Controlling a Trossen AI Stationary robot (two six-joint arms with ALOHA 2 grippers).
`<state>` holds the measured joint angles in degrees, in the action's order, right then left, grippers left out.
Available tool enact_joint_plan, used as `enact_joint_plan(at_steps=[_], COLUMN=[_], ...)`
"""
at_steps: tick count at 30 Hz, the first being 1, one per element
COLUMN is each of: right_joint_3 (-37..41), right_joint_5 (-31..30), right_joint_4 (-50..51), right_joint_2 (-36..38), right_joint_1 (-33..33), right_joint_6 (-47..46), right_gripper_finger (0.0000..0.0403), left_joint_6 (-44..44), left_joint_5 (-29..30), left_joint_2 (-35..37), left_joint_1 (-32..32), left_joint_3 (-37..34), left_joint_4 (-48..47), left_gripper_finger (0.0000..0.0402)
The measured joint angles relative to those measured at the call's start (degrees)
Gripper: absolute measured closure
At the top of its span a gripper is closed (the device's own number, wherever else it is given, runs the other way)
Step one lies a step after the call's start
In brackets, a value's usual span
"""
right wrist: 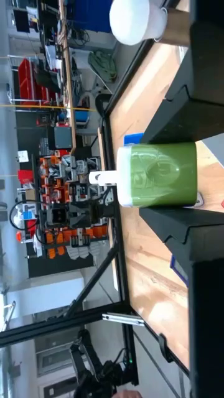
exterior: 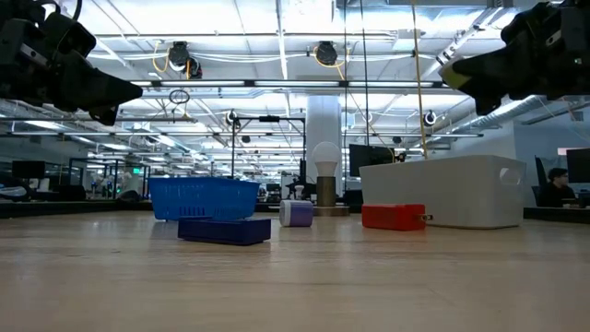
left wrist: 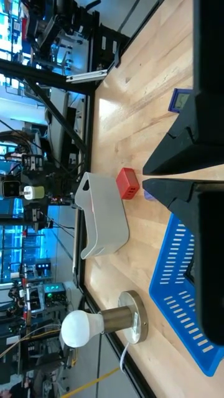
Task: Pick & Place Office items
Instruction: Put the green charger into the gray bin
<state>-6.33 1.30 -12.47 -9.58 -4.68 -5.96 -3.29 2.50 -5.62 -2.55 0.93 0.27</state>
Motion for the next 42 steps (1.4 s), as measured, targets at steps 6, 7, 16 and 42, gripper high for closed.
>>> enact_joint_plan(at_steps=[6,7,16,42], right_joint_3=[-2.53,-3.76,-19.93,-28.00], right_joint_5=[-0.09,-0.13,-4.64,-8.70], right_joint_4=[0.25,1.35,23.98,30.79], right_joint_2=[-1.10,-1.73,-16.01,-57.98], right_joint_1=[-1.70,-2.05,-3.94,-6.97], right_joint_6=[-2.00,-2.23,-1.02,-0.46], right_gripper_finger=[0.0273,0.0273,0.0272,0.0271], left_joint_6=[0.51,0.79,1.11,0.55], left_joint_5=[0.04,0.04,0.04,0.04], left_joint_2=[0.01,0.01,0.00,0.01], left_joint_1=[0.02,0.01,0.01,0.02], left_joint_3=[0.00,0.00,-0.01,-0.02], left_joint_4=[0.00,0.00,0.00,0.00], left_gripper_finger=[0.0380,0.0380,0.0380,0.0380])
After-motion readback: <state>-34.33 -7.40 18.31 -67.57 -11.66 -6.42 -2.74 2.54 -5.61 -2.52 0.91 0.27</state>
